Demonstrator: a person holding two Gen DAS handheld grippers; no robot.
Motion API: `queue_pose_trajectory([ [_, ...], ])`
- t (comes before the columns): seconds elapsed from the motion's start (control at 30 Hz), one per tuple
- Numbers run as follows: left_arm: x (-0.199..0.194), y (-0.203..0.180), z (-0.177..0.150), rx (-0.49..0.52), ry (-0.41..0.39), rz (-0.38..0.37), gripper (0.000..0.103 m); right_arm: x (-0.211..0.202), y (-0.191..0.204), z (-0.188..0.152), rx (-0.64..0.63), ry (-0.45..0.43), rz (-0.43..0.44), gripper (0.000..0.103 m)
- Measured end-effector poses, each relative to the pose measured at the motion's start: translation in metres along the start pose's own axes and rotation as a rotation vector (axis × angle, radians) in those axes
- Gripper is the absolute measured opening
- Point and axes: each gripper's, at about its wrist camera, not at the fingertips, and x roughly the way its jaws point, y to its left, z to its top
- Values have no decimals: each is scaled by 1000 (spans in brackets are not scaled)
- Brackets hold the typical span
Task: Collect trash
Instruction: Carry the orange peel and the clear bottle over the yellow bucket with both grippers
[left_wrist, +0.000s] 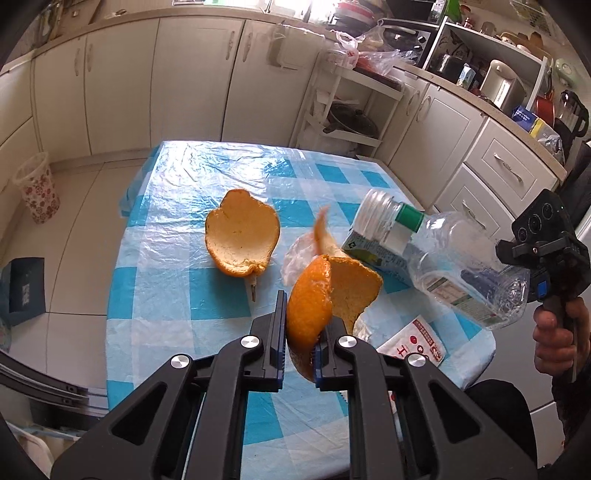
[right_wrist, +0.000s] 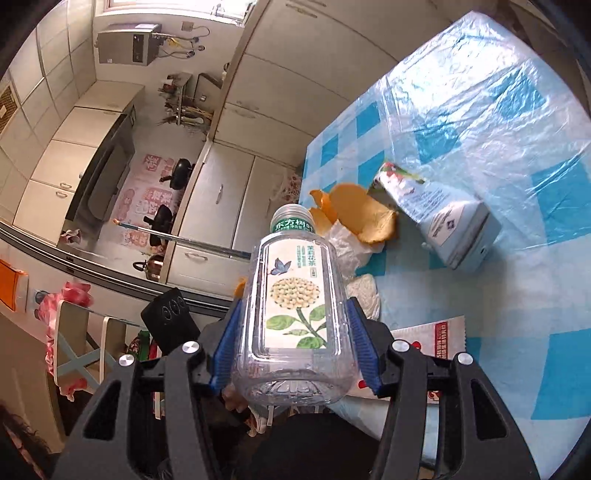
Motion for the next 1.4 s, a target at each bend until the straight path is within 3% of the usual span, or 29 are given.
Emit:
queue_pose_trajectory([
  [0.27,-24,-35,14,35,-46,-19,10,-69,-1,-13,6,-159,4,55],
  [0.67,-16,-132,17,137,-28,-102,11,-151,-48,-58,89,-360,-124,55],
  [0.97,28,-226,22,241,33,-192,11,-191,-105,-78,198,-456,-237,55],
  [1.4,124,-341,14,385,168,-253,11,-212,-177,-82,319,-497,-354,55],
])
